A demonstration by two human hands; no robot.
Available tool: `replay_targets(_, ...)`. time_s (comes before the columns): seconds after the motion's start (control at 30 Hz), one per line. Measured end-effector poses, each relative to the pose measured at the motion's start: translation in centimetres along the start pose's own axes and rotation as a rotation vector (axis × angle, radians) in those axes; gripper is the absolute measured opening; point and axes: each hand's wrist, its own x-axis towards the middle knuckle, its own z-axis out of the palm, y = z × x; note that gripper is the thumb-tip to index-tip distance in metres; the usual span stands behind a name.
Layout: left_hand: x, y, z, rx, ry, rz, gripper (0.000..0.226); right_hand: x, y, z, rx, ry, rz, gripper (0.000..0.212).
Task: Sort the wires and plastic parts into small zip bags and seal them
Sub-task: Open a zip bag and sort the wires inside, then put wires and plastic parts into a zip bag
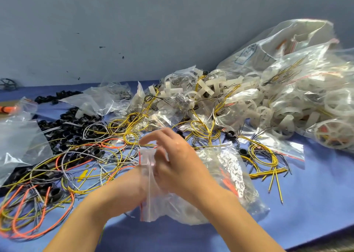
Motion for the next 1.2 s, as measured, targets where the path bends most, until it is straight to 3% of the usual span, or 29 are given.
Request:
replay_targets(0.03,-0.3,0.1,-0.3,-0.152,-0.080,0.001,0.013,0.2,0.4,-0.3,0.007,0.005,0.027,0.041)
replay_targets(0.1,-1.0,1.1,-1.1,-0.512,-0.106,-0.049,0.027,0.5,1.3,-0.8,-0.020,0.003,0.065,0.038)
replay_targets(0.2,-0.8,0.6,-3.0,-0.555,0.300,-0.191,0.022,0.7,2.6,-0.9,-0.098,-0.031,0.100,0.032)
replay_targets(0.27,-0.5,-0.4,-4.5,-0.433,0.552,-0.218,0.024,0.8,3.1,-0.7,-0.145,-0.067,0.126,0.029)
replay_targets(0.33,-0.4,-1.7,-5.9,-0.113,0.775,-0.195,0.026,0.9,3.4,-0.5,-0.184,-0.109,0.137,0.028)
replay_targets(0.43,-0.6,-3.4,-7.4,0.348,0.936,-0.214,0.025,0.9,3.5,0.0,-0.225,-0.166,0.147,0.027)
replay_targets(0.63,0.8,-4.0,-7.3,0.446,0.873,-0.210,0.024,1.7,3.9,-0.1,-0.227,-0.196,0.156,0.025)
replay_targets(0.77,2.7,-2.7,-5.6,0.442,0.780,-0.128,0.023,2.7,4.9,-1.3,-0.195,-0.097,0.178,0.024)
replay_targets(1.03,7.3,1.6,-2.0,0.428,0.656,0.014,0.026,3.1,10.3,-7.0,-0.328,0.163,0.517,0.028)
replay_targets(1.2,9.8,6.6,-0.3,0.373,0.598,0.160,0.025,2.5,11.9,-9.8,-0.249,0.240,0.577,0.026)
